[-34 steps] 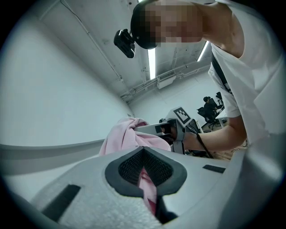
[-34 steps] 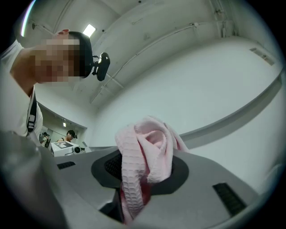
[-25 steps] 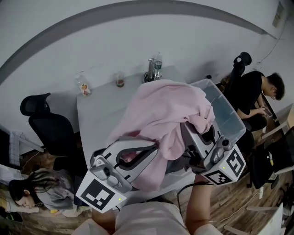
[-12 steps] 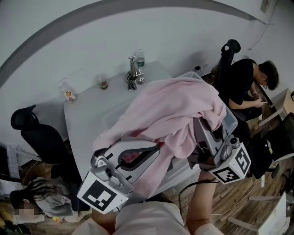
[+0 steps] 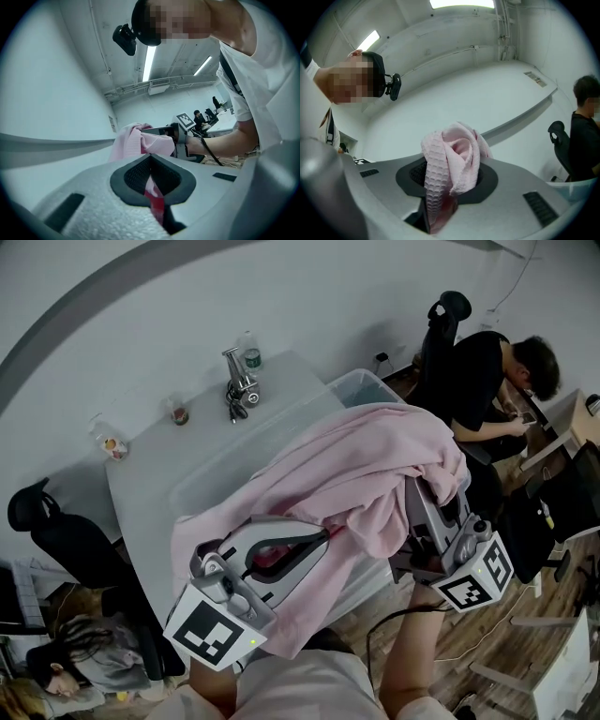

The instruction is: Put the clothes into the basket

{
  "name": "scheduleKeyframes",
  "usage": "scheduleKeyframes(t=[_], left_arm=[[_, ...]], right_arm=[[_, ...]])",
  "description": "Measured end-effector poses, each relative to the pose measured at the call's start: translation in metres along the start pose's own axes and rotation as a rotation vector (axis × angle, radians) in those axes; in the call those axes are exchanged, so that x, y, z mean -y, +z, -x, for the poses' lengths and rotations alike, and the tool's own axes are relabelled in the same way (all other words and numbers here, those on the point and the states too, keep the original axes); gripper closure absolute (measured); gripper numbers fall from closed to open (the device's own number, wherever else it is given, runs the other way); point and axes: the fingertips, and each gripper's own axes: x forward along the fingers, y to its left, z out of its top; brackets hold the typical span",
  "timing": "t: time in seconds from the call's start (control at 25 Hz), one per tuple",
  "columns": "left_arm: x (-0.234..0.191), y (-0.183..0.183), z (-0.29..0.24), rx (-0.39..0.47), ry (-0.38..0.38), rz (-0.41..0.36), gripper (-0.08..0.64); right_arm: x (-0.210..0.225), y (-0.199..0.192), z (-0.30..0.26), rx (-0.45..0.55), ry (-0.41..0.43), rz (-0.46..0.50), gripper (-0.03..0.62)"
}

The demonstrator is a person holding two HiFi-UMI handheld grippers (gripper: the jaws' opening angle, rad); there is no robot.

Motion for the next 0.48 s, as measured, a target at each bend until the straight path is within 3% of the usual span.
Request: scheduleKeyframes(t=[0.28,0.48], left_arm=[[0.009,-0.028,-0.054,-0.024,-0.067,0.037,0.557],[0.018,-0.058,-0.079,-0.061,-0.101,0.089,0.557]], right_arm=[[0.059,-0.019,0.037,-0.059,-0.146,-0.005,0.472],[0.083,-0.055,0.048,-0.215,-0.221,0.044,0.472]])
